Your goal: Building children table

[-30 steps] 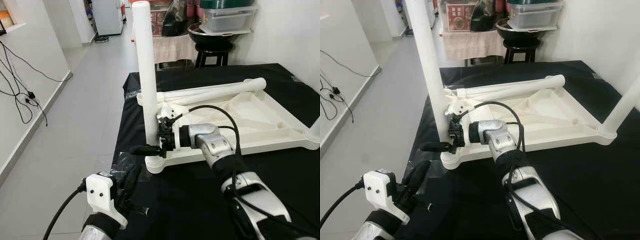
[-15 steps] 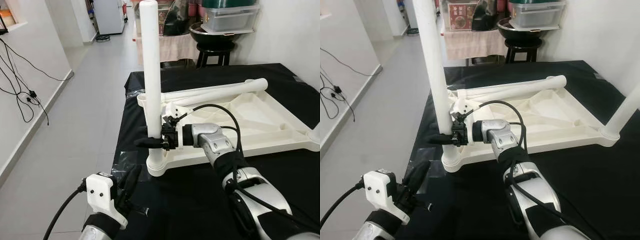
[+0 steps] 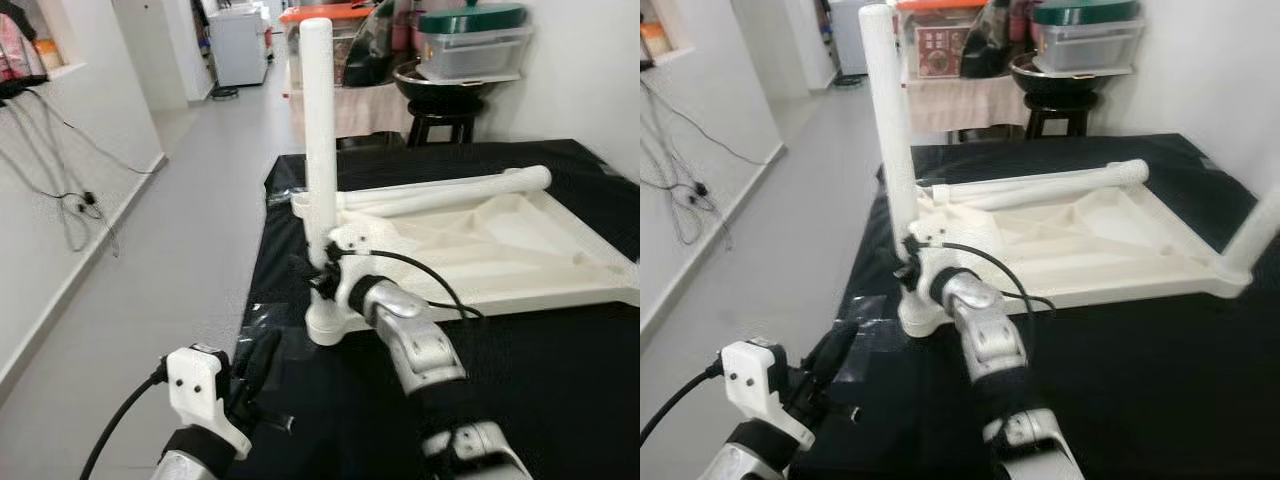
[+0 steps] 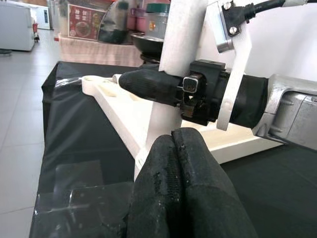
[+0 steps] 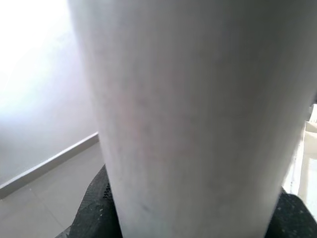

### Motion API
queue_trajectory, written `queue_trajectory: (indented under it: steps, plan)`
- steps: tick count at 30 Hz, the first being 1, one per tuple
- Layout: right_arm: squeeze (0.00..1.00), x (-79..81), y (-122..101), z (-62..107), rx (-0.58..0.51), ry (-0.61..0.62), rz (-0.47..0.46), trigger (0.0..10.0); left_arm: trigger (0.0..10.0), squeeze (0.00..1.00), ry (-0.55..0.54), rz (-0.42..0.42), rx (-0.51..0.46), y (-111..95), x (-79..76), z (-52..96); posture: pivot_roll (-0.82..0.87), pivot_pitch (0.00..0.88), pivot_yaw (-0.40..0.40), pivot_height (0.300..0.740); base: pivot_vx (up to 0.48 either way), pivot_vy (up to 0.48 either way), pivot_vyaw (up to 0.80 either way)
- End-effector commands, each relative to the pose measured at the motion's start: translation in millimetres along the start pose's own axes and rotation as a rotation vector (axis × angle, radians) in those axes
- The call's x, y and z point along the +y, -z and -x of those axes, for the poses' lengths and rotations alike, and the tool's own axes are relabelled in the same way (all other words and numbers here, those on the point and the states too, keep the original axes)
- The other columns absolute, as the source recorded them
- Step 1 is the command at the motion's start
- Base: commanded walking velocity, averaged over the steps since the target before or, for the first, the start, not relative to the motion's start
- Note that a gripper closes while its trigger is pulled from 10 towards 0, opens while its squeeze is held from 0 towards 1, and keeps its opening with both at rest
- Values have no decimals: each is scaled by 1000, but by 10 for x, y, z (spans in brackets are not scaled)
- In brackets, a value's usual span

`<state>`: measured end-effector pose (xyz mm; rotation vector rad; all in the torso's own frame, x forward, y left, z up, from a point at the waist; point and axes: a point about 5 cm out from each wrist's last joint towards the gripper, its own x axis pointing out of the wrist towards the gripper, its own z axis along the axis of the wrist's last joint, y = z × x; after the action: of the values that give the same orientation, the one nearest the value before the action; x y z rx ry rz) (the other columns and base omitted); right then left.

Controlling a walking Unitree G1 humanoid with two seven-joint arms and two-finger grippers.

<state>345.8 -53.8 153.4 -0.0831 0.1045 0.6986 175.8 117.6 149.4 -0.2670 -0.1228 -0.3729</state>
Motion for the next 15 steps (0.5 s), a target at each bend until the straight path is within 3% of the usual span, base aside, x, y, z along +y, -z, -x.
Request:
queue_trajectory:
  steps: [1,2,3,5,6,8,9,10,11,13,15]
  plan:
    - [0,2,260,20,128,-17,-23,10000,10000,0,-12,-9,12,13,23,4,-2,35,39,740,0,0,0]
    - [957,22,240,9,120,-55,-31,10000,10000,0,-16,-10,10,11,27,3,-2,35,39,740,0,0,0]
    - [1000,69,197,2,106,-118,-35,10000,10000,0,-18,-10,10,12,29,1,-1,33,37,740,0,0,0]
    - [1000,69,197,2,106,-118,-35,10000,10000,0,-18,-10,10,12,29,1,-1,33,37,740,0,0,0]
    - [1000,107,138,-5,76,-180,-37,10000,10000,0,-19,-9,10,14,28,-2,-1,31,37,740,0,0,0]
    - [1000,140,-67,45,-24,-420,-11,10000,10000,0,-15,-4,12,20,23,-10,0,24,39,740,0,0,0]
    - [1000,140,-67,45,-24,-420,-11,10000,10000,0,-15,-4,12,20,23,-10,0,24,39,740,0,0,0]
    - [1000,125,-142,84,-55,-554,18,10000,10000,0,-13,-3,13,24,19,-15,-1,21,37,740,0,0,0]
    - [0,93,-152,73,-33,-603,64,10000,10000,0,-12,-2,13,26,18,-17,1,19,36,740,0,0,0]
    - [0,53,-160,56,-5,-646,118,10000,10000,0,-11,-2,13,27,18,-18,1,19,36,740,0,0,0]
    - [0,20,-193,39,7,-723,83,10000,10000,0,-11,-3,13,34,20,-19,4,12,34,740,0,0,0]
